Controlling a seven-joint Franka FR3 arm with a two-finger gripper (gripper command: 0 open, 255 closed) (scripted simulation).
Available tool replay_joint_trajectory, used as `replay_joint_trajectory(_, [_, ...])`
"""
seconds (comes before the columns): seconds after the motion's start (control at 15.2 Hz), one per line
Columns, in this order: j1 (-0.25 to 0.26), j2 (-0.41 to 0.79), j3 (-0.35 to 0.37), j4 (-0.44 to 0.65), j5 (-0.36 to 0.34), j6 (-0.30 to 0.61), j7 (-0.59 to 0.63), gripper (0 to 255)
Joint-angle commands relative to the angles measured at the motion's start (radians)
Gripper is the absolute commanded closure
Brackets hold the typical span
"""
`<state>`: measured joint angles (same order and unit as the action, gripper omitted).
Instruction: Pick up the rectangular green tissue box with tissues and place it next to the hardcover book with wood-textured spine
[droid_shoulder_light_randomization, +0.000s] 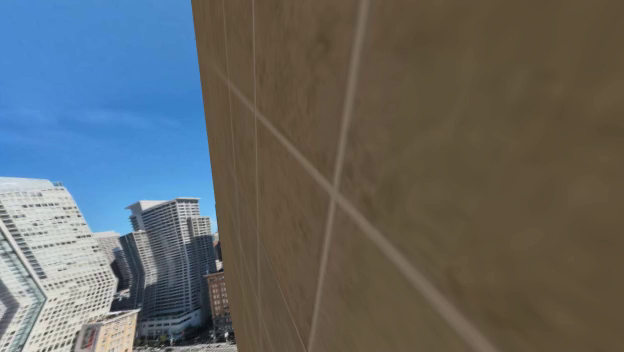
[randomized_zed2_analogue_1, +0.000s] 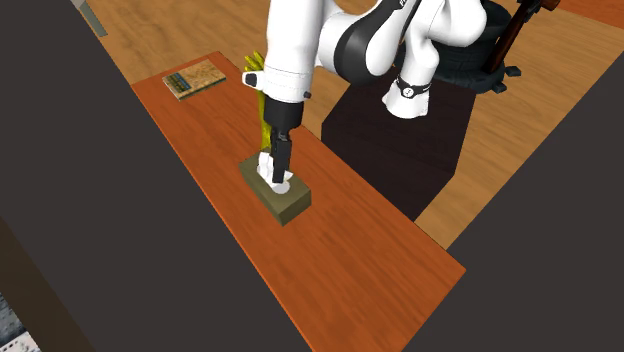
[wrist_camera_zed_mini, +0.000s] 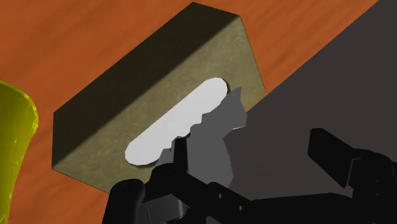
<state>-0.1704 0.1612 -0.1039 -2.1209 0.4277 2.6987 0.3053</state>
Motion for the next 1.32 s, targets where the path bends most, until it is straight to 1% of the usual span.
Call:
replay_joint_trajectory(0.0, [-0.002,0.015,0.002,-0.007,0.001,-0.072,0.006,0])
replay_joint_trajectory(0.2, [-0.005,0.015,0.005,-0.007,0.000,-0.072,0.007,0])
replay_joint_trajectory(0.26, [-0.004,0.010,0.005,-0.010,-0.003,-0.074,0.009,255])
replay_joint_trajectory(0.4, [-0.008,0.011,0.005,-0.013,0.004,-0.070,-0.001,255])
replay_joint_trajectory(0.53, [-0.018,0.028,0.004,0.007,0.014,-0.077,-0.018,255])
replay_joint_trajectory(0.59, [-0.028,0.029,0.002,0.004,0.027,-0.078,-0.041,255])
replay_joint_trajectory(0.73, [-0.020,0.028,0.010,-0.021,0.036,-0.049,-0.039,255])
replay_joint_trajectory(0.79, [-0.034,0.027,0.009,-0.025,0.053,-0.051,-0.070,255])
replay_joint_trajectory(0.86, [-0.008,0.014,0.008,-0.007,-0.001,-0.072,0.007,255])
replay_joint_trajectory(1.25, [-0.003,-0.032,-0.005,0.017,-0.047,-0.138,0.053,255])
